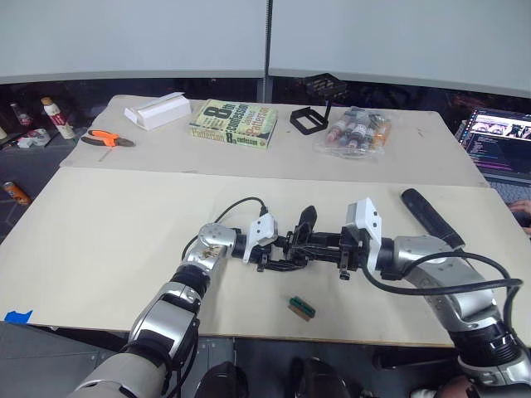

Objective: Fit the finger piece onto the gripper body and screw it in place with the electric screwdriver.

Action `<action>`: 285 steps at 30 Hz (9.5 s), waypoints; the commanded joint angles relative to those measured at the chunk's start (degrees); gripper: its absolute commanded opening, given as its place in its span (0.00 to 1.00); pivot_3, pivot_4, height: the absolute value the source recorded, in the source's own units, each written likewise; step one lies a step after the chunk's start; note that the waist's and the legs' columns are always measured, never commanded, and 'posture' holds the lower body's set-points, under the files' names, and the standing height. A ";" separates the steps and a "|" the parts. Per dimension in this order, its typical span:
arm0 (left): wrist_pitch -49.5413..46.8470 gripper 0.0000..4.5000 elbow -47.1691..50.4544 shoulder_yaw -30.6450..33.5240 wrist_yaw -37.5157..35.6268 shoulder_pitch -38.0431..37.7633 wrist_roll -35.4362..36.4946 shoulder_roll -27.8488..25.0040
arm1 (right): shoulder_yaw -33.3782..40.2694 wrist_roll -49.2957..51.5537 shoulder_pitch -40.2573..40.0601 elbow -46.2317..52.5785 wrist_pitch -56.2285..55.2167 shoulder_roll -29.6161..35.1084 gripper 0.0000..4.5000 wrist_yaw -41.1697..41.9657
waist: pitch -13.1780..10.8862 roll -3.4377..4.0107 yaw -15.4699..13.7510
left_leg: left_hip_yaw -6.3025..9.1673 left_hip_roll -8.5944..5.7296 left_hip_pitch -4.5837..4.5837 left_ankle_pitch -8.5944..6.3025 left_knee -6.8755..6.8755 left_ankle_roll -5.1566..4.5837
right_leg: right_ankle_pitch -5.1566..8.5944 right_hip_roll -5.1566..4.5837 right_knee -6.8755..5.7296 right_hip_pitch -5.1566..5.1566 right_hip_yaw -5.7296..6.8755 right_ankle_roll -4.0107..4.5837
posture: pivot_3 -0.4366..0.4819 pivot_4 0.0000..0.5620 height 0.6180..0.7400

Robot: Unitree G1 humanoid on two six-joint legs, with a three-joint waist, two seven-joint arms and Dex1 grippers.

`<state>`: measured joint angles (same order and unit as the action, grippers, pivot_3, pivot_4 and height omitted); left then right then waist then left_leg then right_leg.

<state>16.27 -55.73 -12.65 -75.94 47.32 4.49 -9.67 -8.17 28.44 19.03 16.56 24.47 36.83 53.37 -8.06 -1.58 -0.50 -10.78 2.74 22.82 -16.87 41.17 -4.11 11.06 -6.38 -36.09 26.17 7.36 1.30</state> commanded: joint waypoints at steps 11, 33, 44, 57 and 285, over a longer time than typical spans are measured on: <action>-0.21 0.50 2.13 -0.14 -0.93 -0.68 -0.50 -0.08 | -0.24 -5.75 -1.87 -2.45 -5.95 -0.11 0.08 2.91 | 0.01 0.01 0.07 | 0.00 0.01 -0.01 0.00 0.04 0.00 | 0.00 0.00 -0.02 -0.01 -0.01 -0.02 | 0.48 0.27 1.00; -0.73 0.50 2.90 -0.14 -0.18 -1.72 -0.80 0.15 | -1.71 -2.59 1.16 1.36 4.11 0.38 0.08 5.19 | 0.02 0.03 0.15 | 0.01 0.02 -0.03 0.00 0.05 0.00 | 0.00 0.00 -0.04 -0.02 -0.02 -0.01 | 0.48 0.27 1.00; -0.86 0.50 3.03 -0.18 -0.28 -1.96 -0.80 0.13 | -2.15 -6.45 2.78 -4.33 4.96 0.62 0.08 3.92 | 0.03 0.04 0.27 | 0.01 0.01 -0.06 0.00 0.09 0.00 | -0.01 -0.01 -0.06 -0.05 -0.02 -0.01 | 0.48 0.27 1.00; -1.76 0.50 3.67 -0.13 -0.23 -2.25 -0.69 0.09 | -4.31 -8.12 5.24 -6.10 5.52 0.00 0.08 2.96 | 0.20 0.05 0.85 | 0.00 0.05 -0.21 0.00 0.13 0.00 | -0.01 -0.02 -0.14 -0.16 -0.07 -0.01 | 0.48 0.27 1.00; -18.35 1.00 52.81 -8.52 2.12 -29.65 7.64 -16.38 | 14.56 8.80 -21.76 15.55 -18.52 -7.08 0.43 13.05 | -0.58 1.35 -0.14 | -0.05 -0.07 -0.40 -0.04 -0.20 0.17 | 0.22 0.13 -0.14 -0.18 -0.39 -0.23 | 0.48 0.27 1.00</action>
<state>-2.22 -3.73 -21.10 -73.69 17.94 11.56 -26.15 5.33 35.04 -3.03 30.18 7.95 29.51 66.26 -8.64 -0.24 -0.64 -10.82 2.67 22.42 -16.91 40.97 -3.94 11.28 -6.25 -36.23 25.98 6.97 1.07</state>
